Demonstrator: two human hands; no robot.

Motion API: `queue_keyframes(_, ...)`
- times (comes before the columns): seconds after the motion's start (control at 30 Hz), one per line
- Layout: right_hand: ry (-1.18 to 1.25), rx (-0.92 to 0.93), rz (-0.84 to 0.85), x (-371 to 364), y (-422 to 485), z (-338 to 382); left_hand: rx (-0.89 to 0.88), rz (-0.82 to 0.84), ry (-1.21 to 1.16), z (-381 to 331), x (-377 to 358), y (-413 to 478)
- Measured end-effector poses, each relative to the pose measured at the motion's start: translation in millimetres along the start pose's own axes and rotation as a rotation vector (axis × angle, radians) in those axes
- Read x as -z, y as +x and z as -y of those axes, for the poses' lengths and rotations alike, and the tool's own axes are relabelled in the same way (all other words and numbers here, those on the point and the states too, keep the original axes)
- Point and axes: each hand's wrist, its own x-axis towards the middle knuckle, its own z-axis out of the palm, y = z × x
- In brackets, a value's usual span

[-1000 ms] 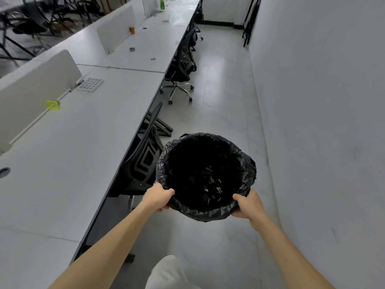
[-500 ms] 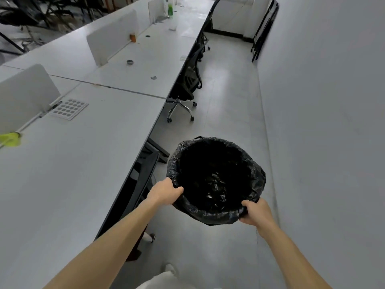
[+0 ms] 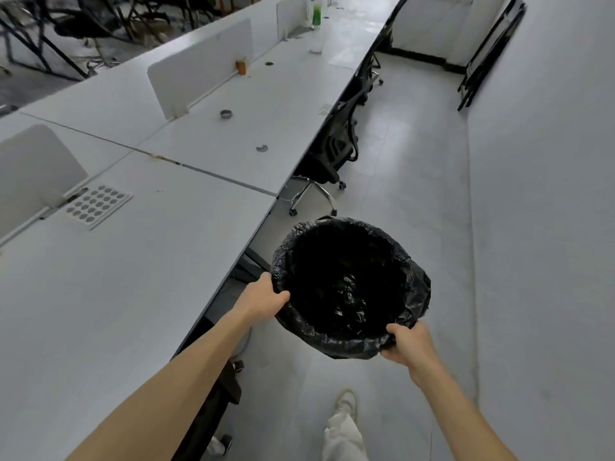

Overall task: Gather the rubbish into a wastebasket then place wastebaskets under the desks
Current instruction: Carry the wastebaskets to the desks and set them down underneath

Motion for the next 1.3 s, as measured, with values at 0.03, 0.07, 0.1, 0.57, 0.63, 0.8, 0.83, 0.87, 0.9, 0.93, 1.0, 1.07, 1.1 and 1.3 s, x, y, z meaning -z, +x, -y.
queue_keyframes(0.03,-0.033,-0.009,0.022,-2.9,21.8,9.8,0.025,-0.042,-0.01,-5.4,4.5,14.5)
queue_keyframes(0.07,-0.078,-0.016,0.066,-8.2,53.5,24.5,0.057,-0.082,-0.024,-10.1,9.3,37.0)
queue_keyframes(0.1,-0.11,-0.018,0.07,-10.4,65.8,28.6,0.069,-0.099,-0.003,-12.5,12.8,43.0)
queue_keyframes(0.57,-0.674,-0.198,0.295,-139.0,323.3,-38.9,0.203,-0.409,0.533,60.3,-12.0,267.3)
queue_keyframes(0.63,-0.675,-0.227,0.341,-162.2,349.5,-52.7,0.186,-0.507,0.583,70.1,-17.2,288.4)
queue_keyframes(0.8,-0.525,-0.325,0.342,-236.8,416.6,-100.3,0.139,-0.758,0.724,93.0,-35.7,313.2)
queue_keyframes(0.83,-0.491,-0.351,0.331,-252.0,428.7,-111.1,0.132,-0.795,0.761,96.1,-36.4,314.9)
queue_keyframes(0.87,-0.43,-0.382,0.31,-266.2,440.1,-123.7,0.132,-0.83,0.788,99.2,-36.8,314.8)
queue_keyframes(0.9,-0.357,-0.414,0.298,-281.7,448.1,-135.5,0.129,-0.864,0.821,103.0,-37.8,314.8)
queue_keyframes(0.93,-0.284,-0.441,0.275,-295.9,454.0,-147.1,0.126,-0.887,0.86,106.0,-38.8,315.6)
queue_keyframes(1.0,-0.15,-0.476,0.2,-317.2,462.0,-162.9,0.13,-0.905,0.905,107.1,-40.5,316.3)
queue_keyframes(1.07,0.038,-0.57,0.153,-330.2,470.3,-174.5,0.127,-0.919,0.913,103.8,-39.9,318.3)
queue_keyframes(1.1,0.074,-0.601,0.145,-337.4,473.8,-183.0,0.114,-0.927,0.917,105.2,-40.7,319.5)
queue_keyframes(1.3,0.075,-0.617,0.159,-355.3,481.8,-216.9,0.098,-0.98,0.942,109.5,-44.5,318.3)
